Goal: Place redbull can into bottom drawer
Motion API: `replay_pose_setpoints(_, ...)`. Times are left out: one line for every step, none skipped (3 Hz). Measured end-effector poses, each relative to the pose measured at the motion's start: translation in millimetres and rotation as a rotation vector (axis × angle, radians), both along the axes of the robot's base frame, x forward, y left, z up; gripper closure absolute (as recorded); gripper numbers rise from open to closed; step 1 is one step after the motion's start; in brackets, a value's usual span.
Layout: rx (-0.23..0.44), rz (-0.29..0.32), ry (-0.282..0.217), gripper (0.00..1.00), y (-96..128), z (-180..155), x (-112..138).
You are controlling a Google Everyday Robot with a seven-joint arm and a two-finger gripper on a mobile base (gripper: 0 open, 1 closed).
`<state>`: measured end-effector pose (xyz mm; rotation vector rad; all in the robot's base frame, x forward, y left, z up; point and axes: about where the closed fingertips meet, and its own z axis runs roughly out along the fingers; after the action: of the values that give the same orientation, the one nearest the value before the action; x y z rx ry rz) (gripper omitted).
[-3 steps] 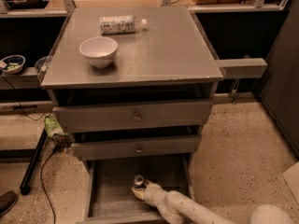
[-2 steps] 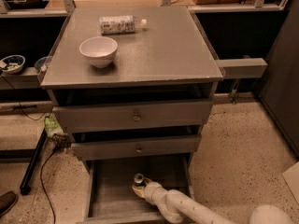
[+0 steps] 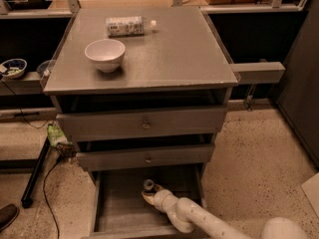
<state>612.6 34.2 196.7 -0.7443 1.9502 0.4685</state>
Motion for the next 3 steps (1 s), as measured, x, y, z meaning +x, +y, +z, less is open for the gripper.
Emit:
replay_pose_setpoints(0.000,-0.001,0.000,1.00,-0.1,-0.2,0.3)
replay_pose_setpoints(0.004,-0.011,0.009,1.00,-0.7,-5.6,-0.4)
replay_pose_setpoints(0.009,-0.023,0.020,1.00,-1.3,-16.5,-3.5)
